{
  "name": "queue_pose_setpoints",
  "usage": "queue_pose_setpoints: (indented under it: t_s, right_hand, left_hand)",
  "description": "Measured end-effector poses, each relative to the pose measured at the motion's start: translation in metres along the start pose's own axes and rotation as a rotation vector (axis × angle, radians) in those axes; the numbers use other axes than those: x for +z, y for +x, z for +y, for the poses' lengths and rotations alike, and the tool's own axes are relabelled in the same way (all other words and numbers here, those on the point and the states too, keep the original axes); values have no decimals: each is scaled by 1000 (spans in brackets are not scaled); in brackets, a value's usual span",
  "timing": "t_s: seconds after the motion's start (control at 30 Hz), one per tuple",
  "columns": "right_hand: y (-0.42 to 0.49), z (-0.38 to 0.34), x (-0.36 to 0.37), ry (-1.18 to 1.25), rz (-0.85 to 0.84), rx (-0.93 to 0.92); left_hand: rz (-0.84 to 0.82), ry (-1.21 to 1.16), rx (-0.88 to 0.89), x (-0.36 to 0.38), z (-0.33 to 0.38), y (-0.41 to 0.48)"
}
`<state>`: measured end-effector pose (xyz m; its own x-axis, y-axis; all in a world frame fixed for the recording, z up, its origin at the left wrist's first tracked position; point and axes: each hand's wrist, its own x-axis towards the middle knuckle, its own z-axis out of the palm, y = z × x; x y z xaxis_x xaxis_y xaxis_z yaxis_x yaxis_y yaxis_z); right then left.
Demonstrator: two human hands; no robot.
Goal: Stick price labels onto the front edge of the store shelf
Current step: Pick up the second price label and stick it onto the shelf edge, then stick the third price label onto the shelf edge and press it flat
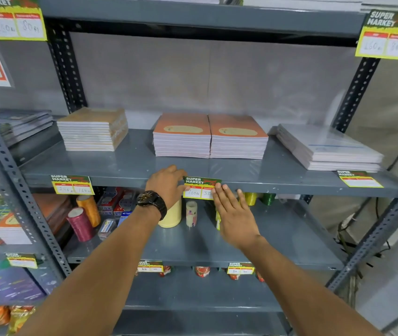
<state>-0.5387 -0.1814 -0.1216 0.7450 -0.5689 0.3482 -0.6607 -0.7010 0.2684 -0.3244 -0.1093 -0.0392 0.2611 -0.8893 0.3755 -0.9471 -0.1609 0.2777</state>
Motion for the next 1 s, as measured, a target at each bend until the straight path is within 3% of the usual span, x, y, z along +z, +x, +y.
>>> queue_pose_setpoints:
  t_s: [0.23, 0.4, 0.6, 0.7, 0.87, 1.0]
  right_hand:
    - [-24, 30, -27, 376, 141, -6]
    - [-58, 89, -49, 504, 294, 215]
    - [-85, 180, -79, 568, 337, 497]
    - [-97, 230, -83, 564, 376, 561]
    - [-106, 312, -76, 586, 206, 721]
    - [-103, 363, -63, 569, 37, 689]
  left_hand:
    - [-68, -94, -25, -6, 2, -13]
    - [9, -176, -73, -5, 17, -6]
    - [240, 20, 9, 8, 79, 4]
    - [210, 40, 37, 15, 123, 17]
    - [89, -72, 92, 45, 217, 45]
    - [-51, -174, 101, 83, 296, 67]
